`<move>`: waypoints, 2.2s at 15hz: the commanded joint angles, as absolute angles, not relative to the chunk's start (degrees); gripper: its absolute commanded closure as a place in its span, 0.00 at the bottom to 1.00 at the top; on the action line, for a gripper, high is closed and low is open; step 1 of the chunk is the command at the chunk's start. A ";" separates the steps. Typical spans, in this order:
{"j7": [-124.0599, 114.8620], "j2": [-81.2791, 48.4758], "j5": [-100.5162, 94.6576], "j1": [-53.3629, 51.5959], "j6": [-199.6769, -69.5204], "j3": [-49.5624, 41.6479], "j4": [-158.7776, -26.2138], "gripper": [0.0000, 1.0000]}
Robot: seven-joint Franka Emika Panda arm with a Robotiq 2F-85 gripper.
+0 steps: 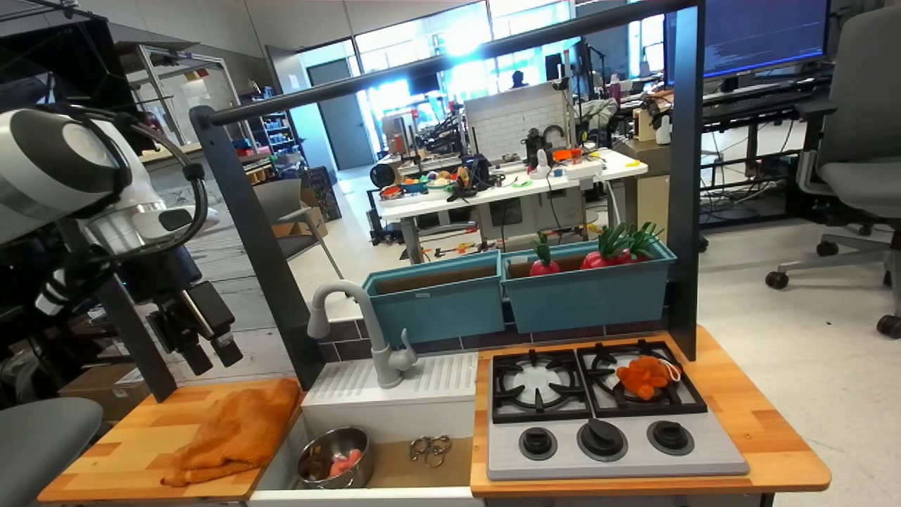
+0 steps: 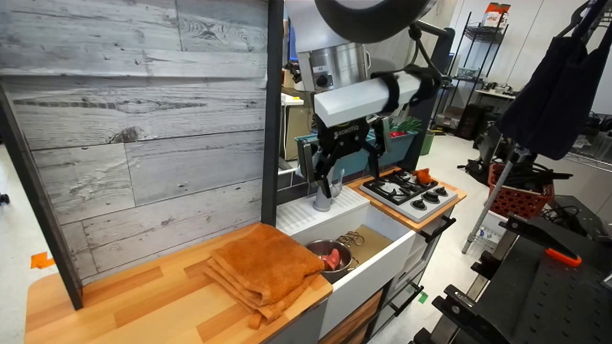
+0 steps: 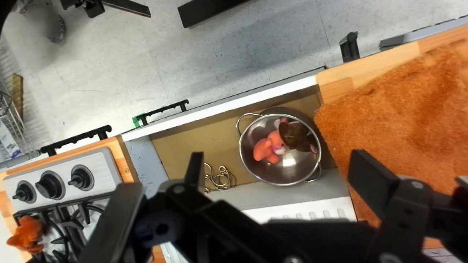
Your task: Put the toys in the pot and wipe the counter with the orange towel
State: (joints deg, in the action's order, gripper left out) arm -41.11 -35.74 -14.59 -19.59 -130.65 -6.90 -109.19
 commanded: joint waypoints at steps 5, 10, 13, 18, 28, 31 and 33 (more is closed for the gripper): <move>-22.56 -30.35 -7.85 -11.13 -140.42 0.57 -117.88 0.00; -1.58 -29.36 -2.26 -0.04 -133.94 7.19 -117.55 0.00; -2.68 -30.65 -2.76 -1.57 -135.43 4.61 -116.72 0.00; -2.65 -31.64 -2.05 -1.53 -138.64 4.94 -116.10 0.00; -2.90 -38.66 11.28 11.53 -135.74 -1.59 -103.71 0.00; -3.46 -43.76 16.41 17.29 -132.74 -2.37 -94.98 0.00; -4.50 -46.68 19.90 20.45 -131.17 -2.44 -89.21 0.00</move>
State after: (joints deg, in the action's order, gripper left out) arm -3.65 -41.18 14.84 16.85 -135.03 -2.59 -99.37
